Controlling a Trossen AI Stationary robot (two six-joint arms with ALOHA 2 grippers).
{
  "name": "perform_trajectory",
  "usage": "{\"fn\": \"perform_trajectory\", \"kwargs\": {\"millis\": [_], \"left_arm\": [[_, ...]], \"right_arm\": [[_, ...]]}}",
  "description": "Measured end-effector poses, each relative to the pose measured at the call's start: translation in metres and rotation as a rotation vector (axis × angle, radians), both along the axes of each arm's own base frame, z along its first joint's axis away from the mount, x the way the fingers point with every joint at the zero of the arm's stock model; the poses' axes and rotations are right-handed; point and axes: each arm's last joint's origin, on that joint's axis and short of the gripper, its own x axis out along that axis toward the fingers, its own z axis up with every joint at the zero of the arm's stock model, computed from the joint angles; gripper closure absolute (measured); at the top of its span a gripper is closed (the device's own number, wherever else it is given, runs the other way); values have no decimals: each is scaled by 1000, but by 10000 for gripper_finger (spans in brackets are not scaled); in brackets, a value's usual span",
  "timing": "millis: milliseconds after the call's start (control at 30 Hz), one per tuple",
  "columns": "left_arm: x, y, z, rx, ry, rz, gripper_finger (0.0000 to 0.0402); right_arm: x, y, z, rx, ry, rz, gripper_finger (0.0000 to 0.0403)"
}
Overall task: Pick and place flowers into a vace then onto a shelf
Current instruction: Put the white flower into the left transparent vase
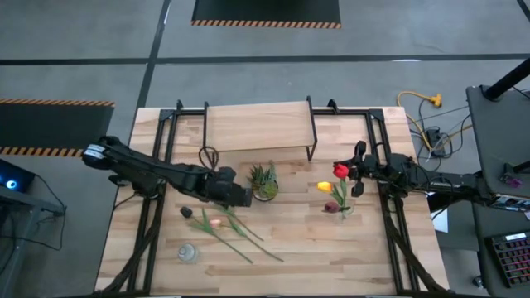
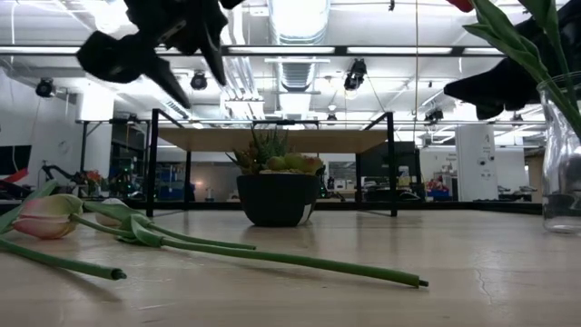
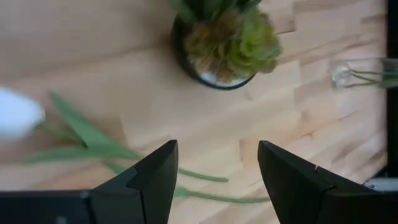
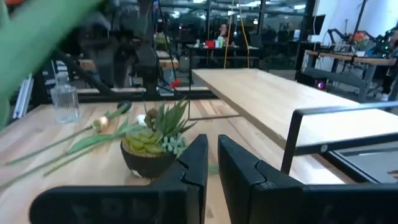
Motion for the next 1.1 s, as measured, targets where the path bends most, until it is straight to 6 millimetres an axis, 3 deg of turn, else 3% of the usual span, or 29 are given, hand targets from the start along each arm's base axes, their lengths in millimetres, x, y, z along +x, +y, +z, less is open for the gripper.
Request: {"fn": "perform_trajectory", "kwargs": {"millis": [433, 700, 1100], "left_arm": [[19, -32, -52, -144, 150, 241, 197], [29, -37, -83, -161, 235, 360, 197], [28, -37, -85, -167, 270, 429, 197]], "right_arm": [[0, 0, 1, 10, -11, 0, 374], [0, 0, -1, 49, 5, 0, 374], [0, 0, -5, 51, 38, -1, 374]]}}
